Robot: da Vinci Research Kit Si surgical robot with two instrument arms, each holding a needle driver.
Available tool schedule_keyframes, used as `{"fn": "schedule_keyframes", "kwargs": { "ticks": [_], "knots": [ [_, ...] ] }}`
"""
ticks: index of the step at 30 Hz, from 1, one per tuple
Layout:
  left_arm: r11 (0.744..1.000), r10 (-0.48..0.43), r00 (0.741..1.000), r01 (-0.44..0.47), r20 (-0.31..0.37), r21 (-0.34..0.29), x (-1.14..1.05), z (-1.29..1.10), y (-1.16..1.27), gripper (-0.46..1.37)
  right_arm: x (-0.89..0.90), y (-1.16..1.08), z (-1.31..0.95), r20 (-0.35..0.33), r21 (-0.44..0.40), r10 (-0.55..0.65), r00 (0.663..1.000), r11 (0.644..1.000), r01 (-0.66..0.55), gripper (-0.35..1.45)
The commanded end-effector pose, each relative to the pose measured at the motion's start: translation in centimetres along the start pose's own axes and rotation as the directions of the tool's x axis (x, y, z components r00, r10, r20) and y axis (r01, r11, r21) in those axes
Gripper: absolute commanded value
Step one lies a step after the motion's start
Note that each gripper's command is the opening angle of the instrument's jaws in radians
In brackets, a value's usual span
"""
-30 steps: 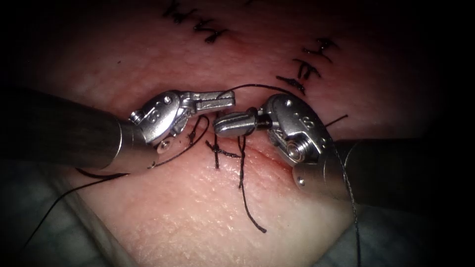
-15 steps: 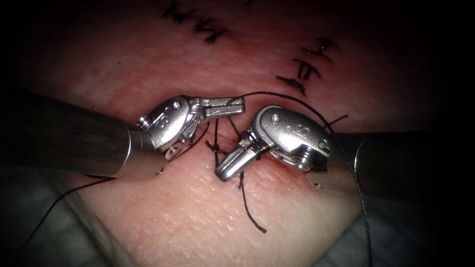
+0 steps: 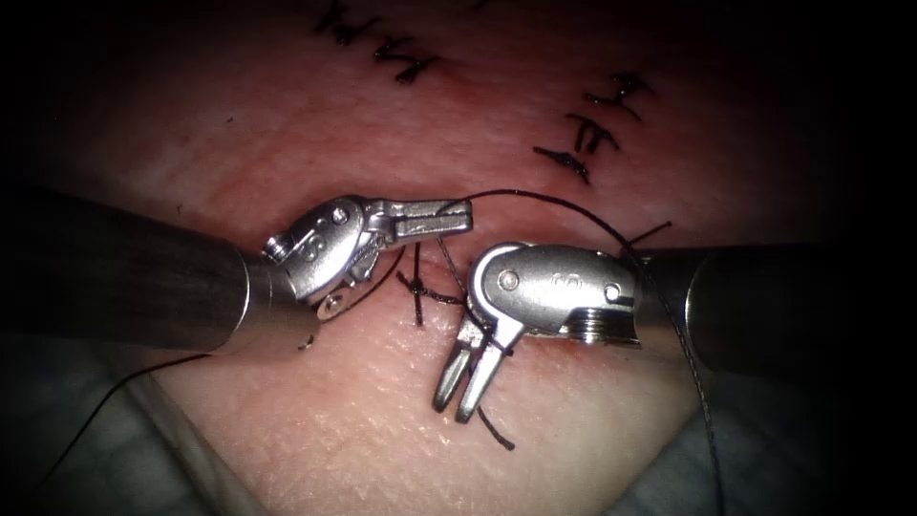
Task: Wound Closure
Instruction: Grab the small suture end with the right tool.
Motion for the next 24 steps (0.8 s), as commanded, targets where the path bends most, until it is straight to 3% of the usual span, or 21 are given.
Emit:
{"fn": "schedule_keyframes", "kwargs": {
  "ticks": [1, 4, 10, 19, 24],
  "knots": [
    [1.000, -0.006, 1.000, 0.006, 0.000, -0.007, 0.00, 0.00, 0.00, -0.35, -0.08, -0.01, -0.02, 0.024, 0.005, -0.008, 1.000, 1.000, 0.008, 0.60],
    [1.000, -0.006, 1.000, 0.006, 0.000, -0.008, 0.00, 0.00, 0.00, -0.35, -0.21, -0.05, 0.00, 0.043, 0.008, -0.011, 0.999, 1.000, 0.011, 0.77],
    [1.000, -0.012, 1.000, 0.012, -0.001, -0.008, 0.00, 0.00, 0.00, -0.35, -0.38, -0.12, 0.03, 0.061, 0.008, -0.019, 0.998, 1.000, 0.018, 0.95],
    [1.000, -0.020, 1.000, 0.020, -0.002, -0.011, -0.04, -0.01, 0.03, -0.35, -0.40, -0.25, 0.03, 0.068, -0.009, -0.037, 0.997, 0.999, 0.038, 1.03],
    [1.000, -0.025, 1.000, 0.025, -0.003, -0.010, -0.04, 0.00, 0.06, -0.35, -0.47, -0.27, 0.14, 0.078, -0.008, -0.049, 0.996, 0.999, 0.050, 1.01]
  ]
}}
